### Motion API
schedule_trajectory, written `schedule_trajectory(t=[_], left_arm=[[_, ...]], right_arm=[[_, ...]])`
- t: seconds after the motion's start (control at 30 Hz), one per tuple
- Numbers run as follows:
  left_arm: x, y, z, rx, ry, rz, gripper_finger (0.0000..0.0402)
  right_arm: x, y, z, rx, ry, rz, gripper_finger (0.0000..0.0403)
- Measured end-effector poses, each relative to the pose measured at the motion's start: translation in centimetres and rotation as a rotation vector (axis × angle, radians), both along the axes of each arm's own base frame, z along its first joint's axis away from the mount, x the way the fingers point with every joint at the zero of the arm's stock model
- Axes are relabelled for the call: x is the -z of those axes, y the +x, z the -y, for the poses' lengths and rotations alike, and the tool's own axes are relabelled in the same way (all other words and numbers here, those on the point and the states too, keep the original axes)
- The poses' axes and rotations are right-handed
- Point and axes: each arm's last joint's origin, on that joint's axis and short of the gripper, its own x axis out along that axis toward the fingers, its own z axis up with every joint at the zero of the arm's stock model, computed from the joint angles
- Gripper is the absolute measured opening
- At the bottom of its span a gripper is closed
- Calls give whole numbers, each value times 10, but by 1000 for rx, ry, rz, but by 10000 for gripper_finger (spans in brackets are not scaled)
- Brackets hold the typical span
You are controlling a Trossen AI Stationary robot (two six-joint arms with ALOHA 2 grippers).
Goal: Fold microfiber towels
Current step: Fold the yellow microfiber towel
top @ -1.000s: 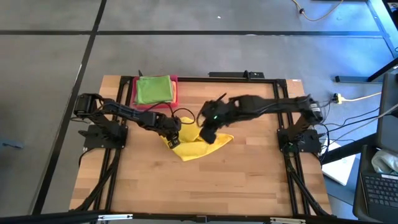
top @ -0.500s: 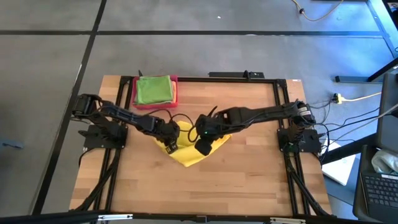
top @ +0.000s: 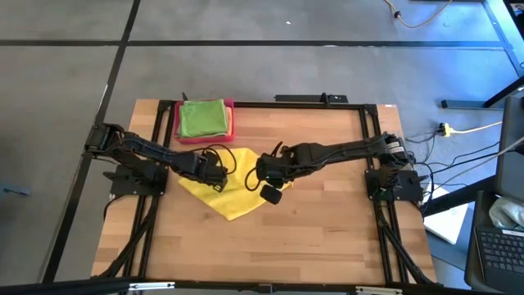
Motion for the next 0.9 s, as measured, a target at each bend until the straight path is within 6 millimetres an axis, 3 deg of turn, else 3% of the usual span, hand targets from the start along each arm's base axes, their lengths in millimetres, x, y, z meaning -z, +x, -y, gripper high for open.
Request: schedule_trajectory(t=[0.23, 0.5, 0.63, 0.77, 0.9], left_arm=[[-1, -10, 4, -106, -10, -55, 42], [-2, -1, 38, -106, -131, 103, 42], [-5, 6, 57, -140, -196, 240, 42], [-11, 16, 73, -117, -281, 387, 42], [-12, 16, 82, -154, -349, 412, 42]], right_arm=[[29, 23, 25, -199, 82, -36, 68], [52, 38, 57, -394, 160, -15, 68], [81, 52, 66, -438, 245, -17, 68], [115, 54, 70, -451, 278, -129, 68], [143, 54, 70, -504, 292, -223, 68]])
